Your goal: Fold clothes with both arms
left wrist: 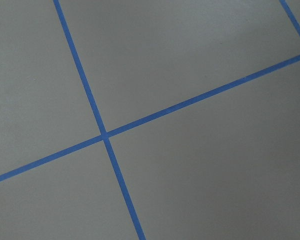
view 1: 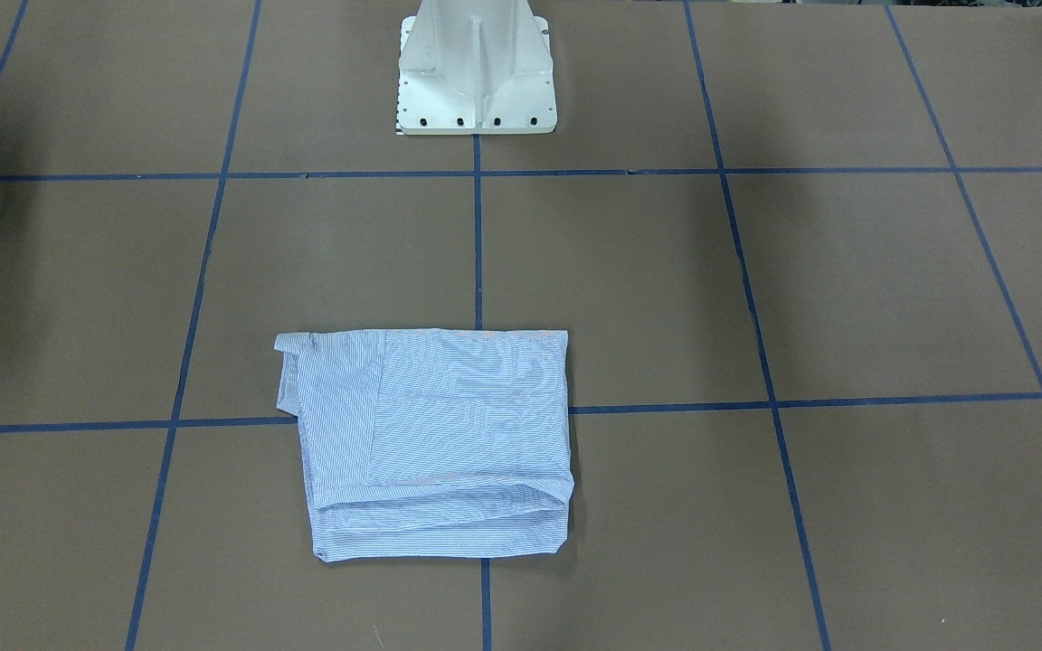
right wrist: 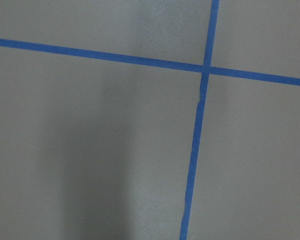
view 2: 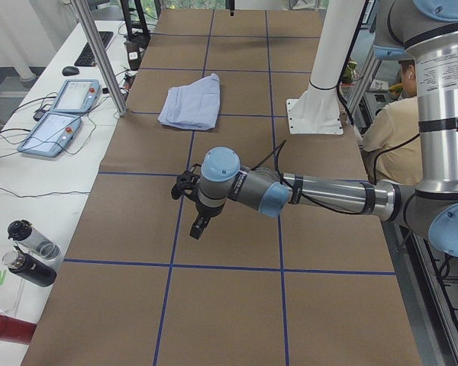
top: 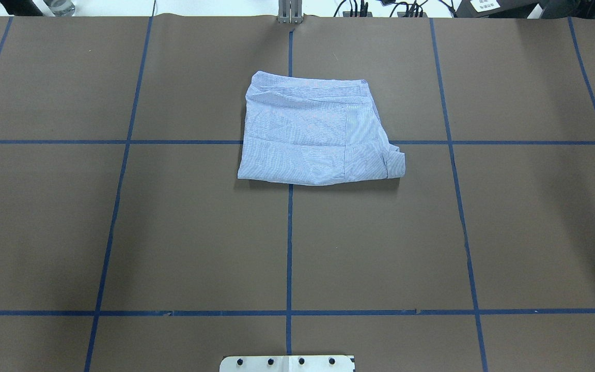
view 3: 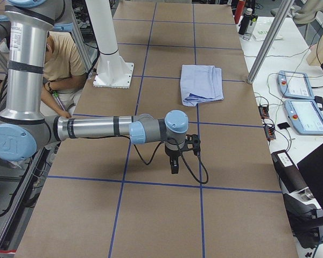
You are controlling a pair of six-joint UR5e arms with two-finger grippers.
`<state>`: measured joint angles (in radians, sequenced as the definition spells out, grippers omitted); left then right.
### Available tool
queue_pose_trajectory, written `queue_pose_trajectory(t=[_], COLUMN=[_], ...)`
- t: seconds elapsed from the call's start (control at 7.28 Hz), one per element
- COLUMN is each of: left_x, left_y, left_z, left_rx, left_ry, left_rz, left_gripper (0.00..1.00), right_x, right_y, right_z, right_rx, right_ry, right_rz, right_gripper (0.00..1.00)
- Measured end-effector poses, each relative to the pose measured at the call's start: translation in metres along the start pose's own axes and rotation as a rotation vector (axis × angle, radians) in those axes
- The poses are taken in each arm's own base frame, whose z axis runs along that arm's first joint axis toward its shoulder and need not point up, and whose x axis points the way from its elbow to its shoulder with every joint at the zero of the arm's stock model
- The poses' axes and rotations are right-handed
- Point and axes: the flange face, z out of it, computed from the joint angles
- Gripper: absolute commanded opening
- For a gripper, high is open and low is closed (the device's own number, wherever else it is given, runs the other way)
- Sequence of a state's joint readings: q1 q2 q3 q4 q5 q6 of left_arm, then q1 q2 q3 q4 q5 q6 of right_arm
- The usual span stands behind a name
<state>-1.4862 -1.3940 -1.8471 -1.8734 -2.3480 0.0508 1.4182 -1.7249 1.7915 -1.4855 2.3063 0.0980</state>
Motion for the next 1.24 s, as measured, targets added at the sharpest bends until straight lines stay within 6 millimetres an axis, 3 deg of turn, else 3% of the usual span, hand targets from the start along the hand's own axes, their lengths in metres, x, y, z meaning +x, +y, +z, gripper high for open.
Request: queue_pose_trajectory(t=[0.69, 1.24], left_x=[-0.001, -0.005], left_y=[-0.005, 0.000], left_z=[-0.013, -0.011], left_rx=[0.024, 0.020], left_ry=[0.000, -0.001], left_rz=[-0.010, -0.017], left_gripper=[1.00, 1.00], right_x=[-0.004, -0.002], right_y=[-0.005, -0.005], right_z=[-0.010, -0.009], right_rx=[0.028, 0.028], right_ry=[0.006, 0.010], right_rz=[0.000, 0.001], right_gripper=[1.00, 1.00])
